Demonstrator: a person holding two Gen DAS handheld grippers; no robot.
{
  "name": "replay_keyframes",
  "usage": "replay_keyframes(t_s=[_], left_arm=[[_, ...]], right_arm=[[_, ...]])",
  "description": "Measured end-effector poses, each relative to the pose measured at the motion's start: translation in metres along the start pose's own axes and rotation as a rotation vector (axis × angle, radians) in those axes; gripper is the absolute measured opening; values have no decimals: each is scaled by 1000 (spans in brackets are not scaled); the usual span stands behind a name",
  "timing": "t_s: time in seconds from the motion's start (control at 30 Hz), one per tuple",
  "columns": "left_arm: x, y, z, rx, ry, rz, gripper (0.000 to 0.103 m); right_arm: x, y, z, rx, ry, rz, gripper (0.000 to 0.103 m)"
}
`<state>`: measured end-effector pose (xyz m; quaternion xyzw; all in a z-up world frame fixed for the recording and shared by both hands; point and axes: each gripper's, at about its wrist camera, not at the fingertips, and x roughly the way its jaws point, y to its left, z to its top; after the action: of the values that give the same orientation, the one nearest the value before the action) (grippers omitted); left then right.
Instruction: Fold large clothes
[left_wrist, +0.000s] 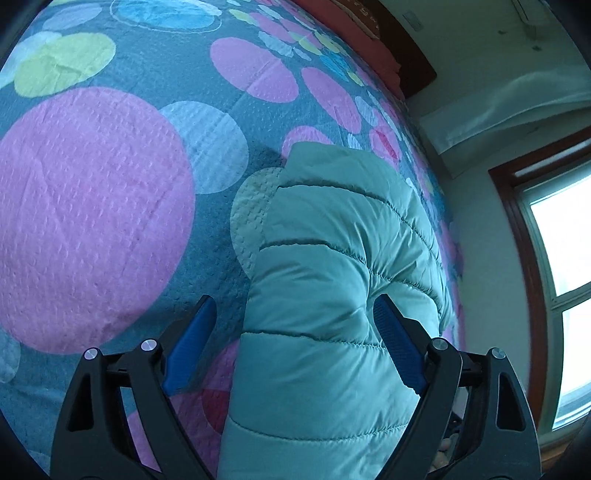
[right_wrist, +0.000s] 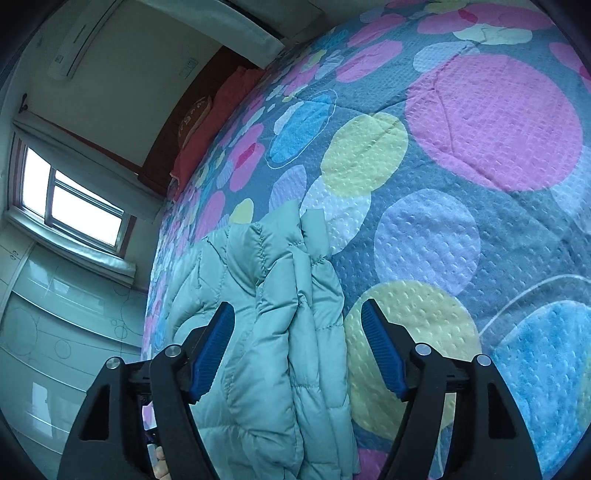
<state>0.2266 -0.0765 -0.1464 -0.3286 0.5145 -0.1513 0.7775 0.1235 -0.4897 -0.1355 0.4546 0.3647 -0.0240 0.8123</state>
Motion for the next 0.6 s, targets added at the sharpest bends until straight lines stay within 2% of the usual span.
replay_keyframes(t_s=[0.2,0.33,0.43,0.6], left_arm=[[8,17,-11,-68,59,-77,89],[11,10,-16,-31,70,-93,91],[16,5,-19,-10,88,-108,93],[22,0,-16,14,105,-118,93]], right_arm=[[8,-11,-16,70,55,61,72],[21,-13,-25,78,88,68,72],[31,-17,-30,104,113,109,74],[40,-11,-32,76,109,140,76]])
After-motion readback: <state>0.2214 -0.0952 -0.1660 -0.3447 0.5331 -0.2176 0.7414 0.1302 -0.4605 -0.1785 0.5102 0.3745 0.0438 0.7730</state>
